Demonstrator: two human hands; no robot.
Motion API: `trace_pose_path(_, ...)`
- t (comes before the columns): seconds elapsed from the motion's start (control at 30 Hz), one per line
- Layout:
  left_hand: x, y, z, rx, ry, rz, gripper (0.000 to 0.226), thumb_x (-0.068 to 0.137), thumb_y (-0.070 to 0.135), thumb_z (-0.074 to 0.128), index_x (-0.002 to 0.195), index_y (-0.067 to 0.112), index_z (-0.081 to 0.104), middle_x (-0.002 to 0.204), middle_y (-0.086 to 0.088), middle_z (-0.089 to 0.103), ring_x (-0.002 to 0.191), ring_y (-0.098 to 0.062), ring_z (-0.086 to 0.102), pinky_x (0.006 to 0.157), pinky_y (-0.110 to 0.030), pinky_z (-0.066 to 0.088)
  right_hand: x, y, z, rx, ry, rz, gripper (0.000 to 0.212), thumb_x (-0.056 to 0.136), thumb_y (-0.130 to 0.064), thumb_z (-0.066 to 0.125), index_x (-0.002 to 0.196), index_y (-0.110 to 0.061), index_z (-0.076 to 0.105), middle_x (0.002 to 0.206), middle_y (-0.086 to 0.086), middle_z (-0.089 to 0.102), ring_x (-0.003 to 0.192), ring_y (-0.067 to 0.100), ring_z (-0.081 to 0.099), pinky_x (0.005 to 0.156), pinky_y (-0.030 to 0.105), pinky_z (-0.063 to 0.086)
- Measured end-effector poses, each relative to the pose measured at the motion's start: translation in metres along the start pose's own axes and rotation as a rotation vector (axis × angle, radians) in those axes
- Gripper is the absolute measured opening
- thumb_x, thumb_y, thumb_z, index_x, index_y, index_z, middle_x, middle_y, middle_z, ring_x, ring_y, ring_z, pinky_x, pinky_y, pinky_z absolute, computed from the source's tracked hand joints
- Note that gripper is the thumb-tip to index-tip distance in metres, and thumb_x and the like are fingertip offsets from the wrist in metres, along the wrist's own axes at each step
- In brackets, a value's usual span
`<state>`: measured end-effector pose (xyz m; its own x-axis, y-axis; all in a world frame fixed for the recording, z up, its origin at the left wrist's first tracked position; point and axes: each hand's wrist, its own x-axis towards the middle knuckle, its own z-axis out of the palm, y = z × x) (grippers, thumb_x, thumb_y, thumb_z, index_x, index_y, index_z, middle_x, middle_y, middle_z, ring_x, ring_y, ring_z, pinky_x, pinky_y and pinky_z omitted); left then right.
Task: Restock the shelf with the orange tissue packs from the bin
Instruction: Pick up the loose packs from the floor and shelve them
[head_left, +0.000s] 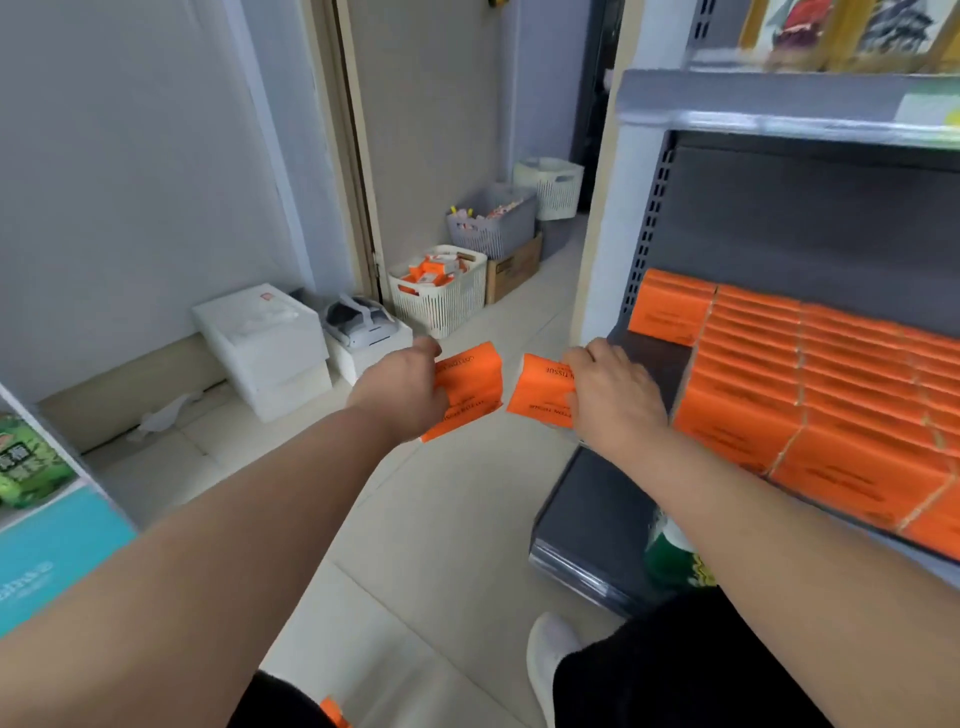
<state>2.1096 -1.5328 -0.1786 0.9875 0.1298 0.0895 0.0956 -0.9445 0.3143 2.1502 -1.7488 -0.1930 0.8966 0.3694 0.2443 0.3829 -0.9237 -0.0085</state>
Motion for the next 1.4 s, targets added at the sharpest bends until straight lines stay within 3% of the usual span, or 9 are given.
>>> trace_pose_path(0.27,0.056,0.113,-0.011,0.051,0.030,0.252,0.042,0.086,0.022,0.050,0.128,0.017,0.047,0.115,-0.007,0.061,0.099,-0.024,0.058,0.079,-0.036,0.051,0.036,0.105,-0.036,-0.041,0.040,0.230,0.039,0.088,-0.012,0.056,0.126,-0.013,0.049,0.124,0.010,0.048,0.117,0.029,0.045,0.092,0.040,0.043)
trace_pose_path(0.6,0.156,0.169,0.041,-0.085,-0.029,0.206,0.041,0.087,0.022,0.053,0.128,0.020,0.048,0.118,-0.003,0.061,0.098,-0.022,0.061,0.079,-0.035,0.056,0.125,0.192,-0.010,-0.097,-0.012,0.338,0.045,0.088,-0.012,0.058,0.131,-0.013,0.045,0.128,0.009,0.046,0.122,0.028,0.044,0.097,0.042,0.041)
trace_pose_path(0.73,0.184,0.171,0.054,-0.025,-0.014,0.280,0.042,0.086,0.022,0.051,0.128,0.021,0.048,0.116,-0.001,0.062,0.097,-0.021,0.060,0.074,-0.029,0.050,0.155,0.212,0.001,-0.155,0.003,0.353,0.045,0.086,-0.006,0.055,0.130,-0.013,0.047,0.128,0.009,0.048,0.123,0.027,0.043,0.100,0.042,0.037)
trace_pose_path(0.87,0.203,0.171,0.066,-0.011,-0.072,0.310,0.044,0.084,0.024,0.052,0.128,0.023,0.048,0.117,0.000,0.062,0.098,-0.021,0.059,0.080,-0.035,0.054,0.161,0.229,0.018,-0.196,0.003,0.393,0.043,0.085,-0.002,0.046,0.125,-0.015,0.052,0.126,0.007,0.049,0.122,0.027,0.041,0.099,0.041,0.034)
trace_pose_path(1.17,0.222,0.206,0.083,-0.114,-0.149,0.370,0.047,0.082,0.011,0.050,0.128,0.019,0.050,0.119,-0.003,0.059,0.109,-0.024,0.054,0.087,-0.036,0.050,0.159,0.251,0.014,0.034,0.028,0.413,0.044,0.091,-0.030,0.061,0.131,-0.022,0.047,0.130,0.005,0.047,0.125,0.025,0.042,0.099,0.041,0.039)
trace_pose_path(1.3,0.233,0.228,0.092,-0.129,-0.116,0.423,0.052,0.083,0.003,0.047,0.132,0.018,0.050,0.124,-0.008,0.053,0.118,-0.028,0.045,0.094,-0.039,0.045,0.139,0.264,0.010,-0.004,0.053,0.391,0.038,0.095,-0.014,0.050,0.132,-0.022,0.047,0.130,0.005,0.047,0.124,0.025,0.042,0.100,0.040,0.038)
trace_pose_path(1.4,0.233,0.240,0.104,-0.203,-0.061,0.345,0.063,0.080,-0.006,0.043,0.135,0.024,0.047,0.137,-0.007,0.041,0.123,-0.031,0.041,0.095,-0.041,0.046,0.125,0.268,0.011,-0.044,0.005,0.380,0.037,0.094,-0.013,0.046,0.129,-0.023,0.049,0.129,0.003,0.049,0.123,0.023,0.044,0.098,0.038,0.039)
